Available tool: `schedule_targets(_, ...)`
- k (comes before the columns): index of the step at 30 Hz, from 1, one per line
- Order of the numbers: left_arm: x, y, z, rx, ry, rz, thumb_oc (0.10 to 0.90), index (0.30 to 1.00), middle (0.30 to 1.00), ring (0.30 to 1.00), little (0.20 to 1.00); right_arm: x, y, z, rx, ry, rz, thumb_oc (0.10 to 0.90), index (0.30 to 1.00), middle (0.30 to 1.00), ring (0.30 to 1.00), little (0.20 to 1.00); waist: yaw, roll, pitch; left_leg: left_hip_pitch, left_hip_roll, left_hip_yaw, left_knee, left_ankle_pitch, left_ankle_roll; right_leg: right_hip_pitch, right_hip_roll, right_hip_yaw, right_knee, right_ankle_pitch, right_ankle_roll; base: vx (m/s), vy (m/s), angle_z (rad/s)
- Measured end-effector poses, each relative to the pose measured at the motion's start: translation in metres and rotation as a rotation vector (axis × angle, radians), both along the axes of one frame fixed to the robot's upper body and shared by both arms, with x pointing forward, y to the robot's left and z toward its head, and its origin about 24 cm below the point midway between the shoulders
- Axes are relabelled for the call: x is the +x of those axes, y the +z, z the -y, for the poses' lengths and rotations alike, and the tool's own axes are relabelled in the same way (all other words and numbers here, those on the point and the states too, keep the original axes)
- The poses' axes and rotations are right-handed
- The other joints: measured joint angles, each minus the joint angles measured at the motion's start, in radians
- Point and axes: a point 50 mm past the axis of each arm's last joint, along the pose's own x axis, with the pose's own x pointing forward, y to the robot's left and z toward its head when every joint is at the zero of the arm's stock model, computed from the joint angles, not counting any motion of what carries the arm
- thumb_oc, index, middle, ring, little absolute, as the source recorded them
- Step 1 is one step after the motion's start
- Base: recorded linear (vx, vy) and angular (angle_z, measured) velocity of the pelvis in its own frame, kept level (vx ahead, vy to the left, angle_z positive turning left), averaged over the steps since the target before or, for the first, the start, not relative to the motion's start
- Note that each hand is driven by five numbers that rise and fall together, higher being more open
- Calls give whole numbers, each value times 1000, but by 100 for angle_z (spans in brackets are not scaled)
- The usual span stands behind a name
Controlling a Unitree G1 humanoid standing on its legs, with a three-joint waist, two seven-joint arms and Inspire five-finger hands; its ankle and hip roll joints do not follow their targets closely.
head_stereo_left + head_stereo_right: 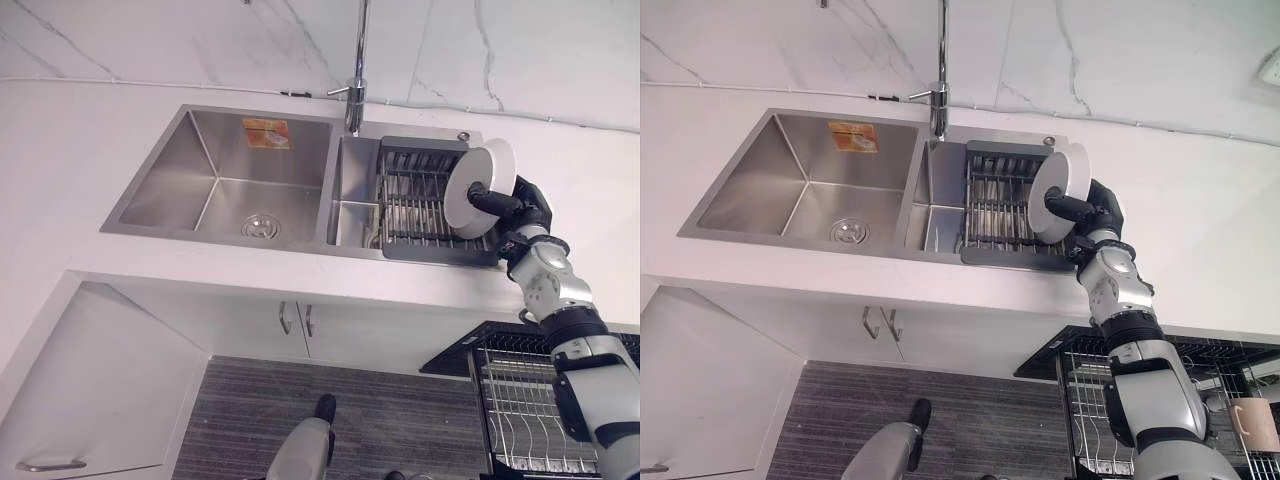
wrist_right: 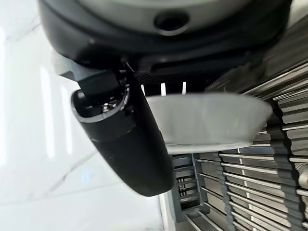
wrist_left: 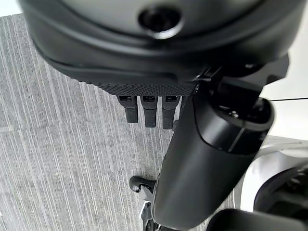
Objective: Place the dishes in the dishwasher.
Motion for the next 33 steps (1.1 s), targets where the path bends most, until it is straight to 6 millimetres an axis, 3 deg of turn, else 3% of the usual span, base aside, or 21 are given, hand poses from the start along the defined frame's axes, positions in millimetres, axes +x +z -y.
schedule_targets(6,1,0,0,-1,2,4,800,900,900,900,900,1,1,-4,-49,16,13,400,300,300,300,300,0,2,2,-1,-3,-1,-1,1,1,1,-2,-2,-1,0,1,-16,-5,1)
schedule_targets(8,1,0,0,0,6,5,800,900,900,900,900,0,6,-7,-173,-19,62,400,300,300,300,300,1,3,3,-1,-4,-2,-1,4,2,4,-2,-3,-3,1,2,0,0,0)
schedule_targets(12,-1,0,0,-1,13,1,800,900,900,900,900,-5,19,-18,-245,-77,206,400,300,300,300,300,-1,3,3,18,-5,1,-2,-1,3,28,-2,-5,-19,2,3,3,-17,-1)
schedule_targets(16,-1,0,-1,-2,48,8,800,900,900,900,900,-31,48,-59,-219,-8,523,400,300,300,300,300,-12,4,2,59,3,15,-3,-14,-2,62,1,7,-31,1,2,-34,-65,-11)
schedule_targets(18,-1,0,-1,14,58,10,800,900,900,900,900,-45,67,-84,-89,32,683,400,300,300,300,300,-36,4,1,72,15,26,-5,-17,-5,64,3,20,-28,0,-1,-79,-76,-20)
schedule_targets(21,-2,0,-1,16,72,15,800,900,900,900,900,-68,82,-97,57,84,838,400,300,300,300,300,-62,5,-11,86,32,55,-14,-16,-9,50,10,51,-13,-7,-14,-89,-75,-31)
schedule_targets(22,-4,-1,0,21,95,12,800,900,900,900,900,-78,78,-102,123,90,867,400,300,300,300,300,-68,-1,-36,86,42,78,-22,-18,-8,30,11,73,-6,-9,-19,-71,-82,-54)
schedule_targets(25,-18,-5,6,33,123,-24,800,900,900,900,900,-100,52,-92,160,47,833,400,300,300,300,300,-147,-5,-85,97,67,122,-23,-20,-18,8,22,118,4,-3,-19,-65,-126,-55)
schedule_targets(26,-33,-6,4,58,144,-57,800,900,900,900,900,-117,36,-77,143,14,805,400,300,300,300,300,-167,-7,-104,108,78,144,-35,-20,-21,-2,32,146,8,-2,-20,-47,-113,-85)
schedule_targets(28,-41,-8,8,66,170,-70,800,900,900,900,900,-136,11,-50,113,-68,719,400,300,300,300,300,-245,1,-123,124,111,186,-45,-16,-38,-20,55,183,8,10,-32,-45,-137,-81)
schedule_targets(29,-52,-9,9,78,216,-92,800,900,900,900,900,-157,-1,-30,57,-109,663,400,300,300,300,300,-258,2,-127,146,125,212,-70,-11,-48,-31,69,213,13,6,-35,-44,-129,-84)
schedule_targets(31,-70,-9,9,97,292,-130,800,900,900,900,900,-182,-11,2,-43,-207,595,400,300,300,300,300,-340,8,-136,163,164,250,-92,10,-66,-65,105,258,24,15,-54,-46,-116,-93)
schedule_targets(33,-79,-10,12,99,301,-161,800,900,900,900,900,-193,-9,23,-104,-286,581,400,300,300,300,300,-389,11,-141,176,195,276,-91,12,-79,-76,120,267,26,23,-63,-20,-75,-69)
